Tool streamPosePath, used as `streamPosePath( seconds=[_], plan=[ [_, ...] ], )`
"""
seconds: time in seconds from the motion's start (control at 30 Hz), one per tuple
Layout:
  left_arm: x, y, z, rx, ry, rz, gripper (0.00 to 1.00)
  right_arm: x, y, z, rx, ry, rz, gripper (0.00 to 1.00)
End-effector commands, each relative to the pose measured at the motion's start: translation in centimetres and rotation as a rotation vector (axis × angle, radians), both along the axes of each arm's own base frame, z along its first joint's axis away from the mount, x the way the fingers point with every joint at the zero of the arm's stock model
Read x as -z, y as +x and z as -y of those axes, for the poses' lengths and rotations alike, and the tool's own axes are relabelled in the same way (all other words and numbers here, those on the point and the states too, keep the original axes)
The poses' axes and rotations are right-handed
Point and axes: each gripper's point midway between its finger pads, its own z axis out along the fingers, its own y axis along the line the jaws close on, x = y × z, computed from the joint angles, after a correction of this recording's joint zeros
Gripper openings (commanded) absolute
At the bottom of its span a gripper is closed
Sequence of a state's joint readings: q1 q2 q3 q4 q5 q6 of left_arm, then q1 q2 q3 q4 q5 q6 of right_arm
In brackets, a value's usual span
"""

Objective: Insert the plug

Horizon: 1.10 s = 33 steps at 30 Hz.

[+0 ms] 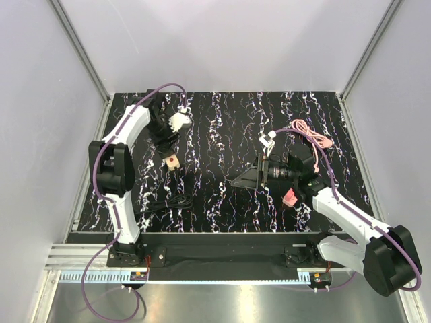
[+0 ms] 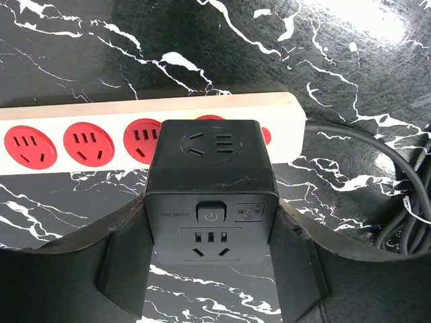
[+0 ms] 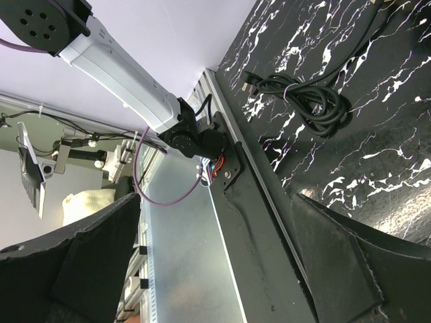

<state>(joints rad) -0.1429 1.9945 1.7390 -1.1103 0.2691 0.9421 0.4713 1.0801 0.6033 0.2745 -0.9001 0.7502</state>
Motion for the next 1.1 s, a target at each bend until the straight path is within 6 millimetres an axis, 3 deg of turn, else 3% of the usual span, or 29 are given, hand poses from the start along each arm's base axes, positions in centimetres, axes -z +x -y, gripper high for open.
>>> streamPosePath(
  seconds=[0.0, 0.13, 0.47, 0.83, 1.07],
  plan=[
    [-0.8, -1.0, 0.7, 0.001, -0.003, -0.027, 0.0, -1.0, 0.1, -0.2, -0.009, 0.008, 0.05, 1.0],
    [-0.6, -1.0, 0.0, -0.007, 0.033, -0.029, 0.0, -0.9, 0.2, -0.2, -0.009, 0.007, 0.049, 1.0],
    [0.9, 0.0, 0.7, -0.011, -0.021, -0.074, 0.0, -0.8, 0.2, -0.2, -0.012, 0.001, 0.049, 1.0],
    [2.0, 0.9, -0.8, -0.074, -0.045, -0.094, 0.0, -0.8, 0.2, -0.3, -0.013, -0.002, 0.05, 1.0],
    [3.7, 0.4, -0.4, -0.066, -0.043, -0.137, 0.0, -0.2, 0.3, -0.3, -0.008, -0.009, 0.038, 1.0]
  ],
)
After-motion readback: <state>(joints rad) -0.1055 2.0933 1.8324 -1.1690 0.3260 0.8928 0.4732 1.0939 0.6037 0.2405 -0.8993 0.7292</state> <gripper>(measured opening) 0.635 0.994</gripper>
